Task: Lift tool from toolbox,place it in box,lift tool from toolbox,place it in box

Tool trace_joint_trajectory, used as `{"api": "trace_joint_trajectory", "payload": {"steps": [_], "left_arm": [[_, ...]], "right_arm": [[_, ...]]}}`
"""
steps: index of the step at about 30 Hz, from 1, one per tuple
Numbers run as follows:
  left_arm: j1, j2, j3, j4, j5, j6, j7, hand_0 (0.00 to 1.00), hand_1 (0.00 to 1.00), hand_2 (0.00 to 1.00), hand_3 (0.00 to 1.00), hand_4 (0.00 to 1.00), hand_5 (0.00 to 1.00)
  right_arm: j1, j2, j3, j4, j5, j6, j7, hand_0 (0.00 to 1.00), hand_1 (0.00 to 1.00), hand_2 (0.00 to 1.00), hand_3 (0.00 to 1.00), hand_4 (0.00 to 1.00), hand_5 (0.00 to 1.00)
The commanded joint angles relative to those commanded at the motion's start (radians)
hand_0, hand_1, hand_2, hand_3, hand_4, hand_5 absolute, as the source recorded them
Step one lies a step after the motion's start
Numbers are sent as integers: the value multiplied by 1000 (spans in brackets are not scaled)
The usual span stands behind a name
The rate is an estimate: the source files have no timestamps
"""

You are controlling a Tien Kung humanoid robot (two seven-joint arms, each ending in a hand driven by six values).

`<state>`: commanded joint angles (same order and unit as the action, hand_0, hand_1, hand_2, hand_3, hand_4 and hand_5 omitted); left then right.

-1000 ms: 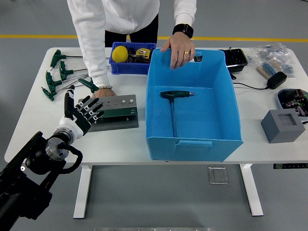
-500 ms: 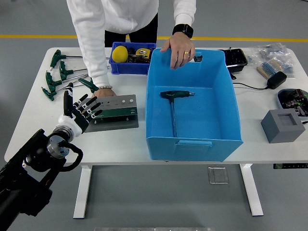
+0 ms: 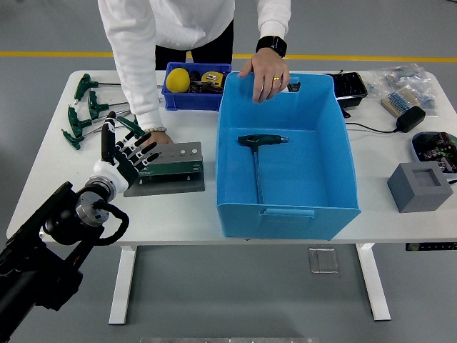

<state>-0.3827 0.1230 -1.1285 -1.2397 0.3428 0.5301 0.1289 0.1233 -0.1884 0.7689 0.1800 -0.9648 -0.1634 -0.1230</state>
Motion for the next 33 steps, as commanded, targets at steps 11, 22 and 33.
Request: {"api": "trace_joint_trajectory", "payload": {"steps": [11,22,33], "left_arm": [[-36,-7,5,-9,-48,-17,-24,328,536,652,880,870,998],[-51,-1,-4,-79,-110,7,-62,329,530,635,741,886,998],[-91,51,20,-245,-141,92,-74,280,452,530,534,931,905]], "right_arm": [[5,-3,-1,0,2,0,1,586,543,632,585,795,832],[6,-3,-1,0,5,-1,3,586,543,634,584,796,832],[3,-4,7,0,2,2,4,586,542,631,584,796,833]]}}
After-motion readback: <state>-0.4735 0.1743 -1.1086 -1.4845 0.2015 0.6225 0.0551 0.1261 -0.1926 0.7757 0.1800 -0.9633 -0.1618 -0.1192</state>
